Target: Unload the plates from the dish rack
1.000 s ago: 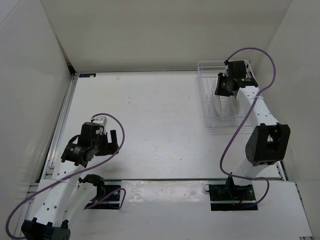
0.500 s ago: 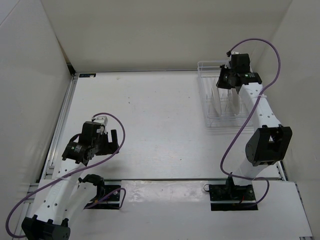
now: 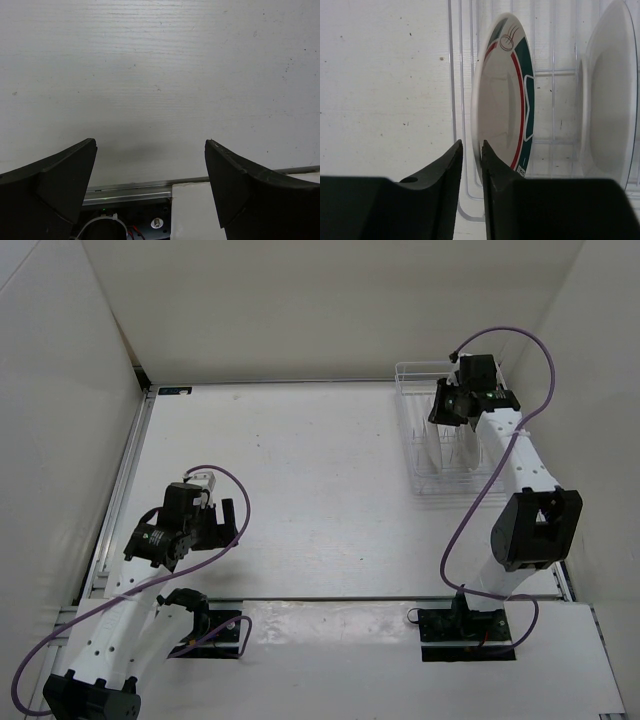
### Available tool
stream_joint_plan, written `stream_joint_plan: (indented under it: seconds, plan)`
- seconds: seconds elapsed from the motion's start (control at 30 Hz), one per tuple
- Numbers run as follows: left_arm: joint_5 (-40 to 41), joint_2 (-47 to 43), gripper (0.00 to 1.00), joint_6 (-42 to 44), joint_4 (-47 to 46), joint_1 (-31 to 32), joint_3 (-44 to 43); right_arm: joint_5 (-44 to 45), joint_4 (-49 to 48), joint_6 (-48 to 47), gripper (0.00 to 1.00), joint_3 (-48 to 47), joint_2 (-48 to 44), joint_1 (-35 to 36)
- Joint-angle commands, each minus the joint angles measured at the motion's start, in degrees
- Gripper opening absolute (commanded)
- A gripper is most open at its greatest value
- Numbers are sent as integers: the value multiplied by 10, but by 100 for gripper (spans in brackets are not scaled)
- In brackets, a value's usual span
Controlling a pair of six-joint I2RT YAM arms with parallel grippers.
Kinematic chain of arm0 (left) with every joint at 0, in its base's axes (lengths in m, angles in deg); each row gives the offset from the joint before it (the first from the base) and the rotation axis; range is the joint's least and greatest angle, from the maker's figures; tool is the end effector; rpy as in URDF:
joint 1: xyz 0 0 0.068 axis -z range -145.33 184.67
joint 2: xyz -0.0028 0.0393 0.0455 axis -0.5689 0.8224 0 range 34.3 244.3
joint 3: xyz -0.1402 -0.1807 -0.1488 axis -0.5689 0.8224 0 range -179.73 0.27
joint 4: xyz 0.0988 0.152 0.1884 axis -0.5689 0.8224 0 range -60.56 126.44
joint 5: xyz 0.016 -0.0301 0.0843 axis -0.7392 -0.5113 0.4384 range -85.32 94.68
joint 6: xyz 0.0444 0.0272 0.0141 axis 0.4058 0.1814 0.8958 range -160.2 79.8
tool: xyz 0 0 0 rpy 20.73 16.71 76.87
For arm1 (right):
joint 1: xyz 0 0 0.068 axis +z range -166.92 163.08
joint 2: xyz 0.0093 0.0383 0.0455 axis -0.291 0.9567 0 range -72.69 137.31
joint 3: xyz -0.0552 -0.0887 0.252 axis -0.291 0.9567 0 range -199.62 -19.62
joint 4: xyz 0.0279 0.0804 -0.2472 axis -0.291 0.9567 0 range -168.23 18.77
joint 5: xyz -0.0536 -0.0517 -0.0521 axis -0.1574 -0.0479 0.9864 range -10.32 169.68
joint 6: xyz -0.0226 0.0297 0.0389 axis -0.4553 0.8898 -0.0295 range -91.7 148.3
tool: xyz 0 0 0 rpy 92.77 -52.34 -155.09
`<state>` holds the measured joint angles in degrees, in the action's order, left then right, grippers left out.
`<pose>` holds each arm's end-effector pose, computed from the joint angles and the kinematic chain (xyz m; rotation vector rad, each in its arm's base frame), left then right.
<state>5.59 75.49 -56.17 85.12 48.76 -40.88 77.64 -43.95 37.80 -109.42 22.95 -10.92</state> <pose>0.1244 -0.0306 0.2566 -0.0482 2.5534 -0.1847 0.3773 0.0410 0.3404 0.0506 2.2764 0.1828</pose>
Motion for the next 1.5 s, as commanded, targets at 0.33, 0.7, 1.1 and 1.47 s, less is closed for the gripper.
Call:
stream_joint_plan:
  seconds: [0.33,0.7,1.1,1.47]
  plan:
    - [-3,-4,100,-1,-4,2,-7,6,-10,-4,5,-1,16,-1]
    - [-5,-3,100,-1,-4,2,-7,16,17,-3,0,-38,-11,-2]
    - [-7,-5,100,-3,-7,2,-6,10,33,12,0,-77,-96,-1]
    - [-7,4,100,-3,-7,2,-6,-39,18,18,0,-78,-157,2]
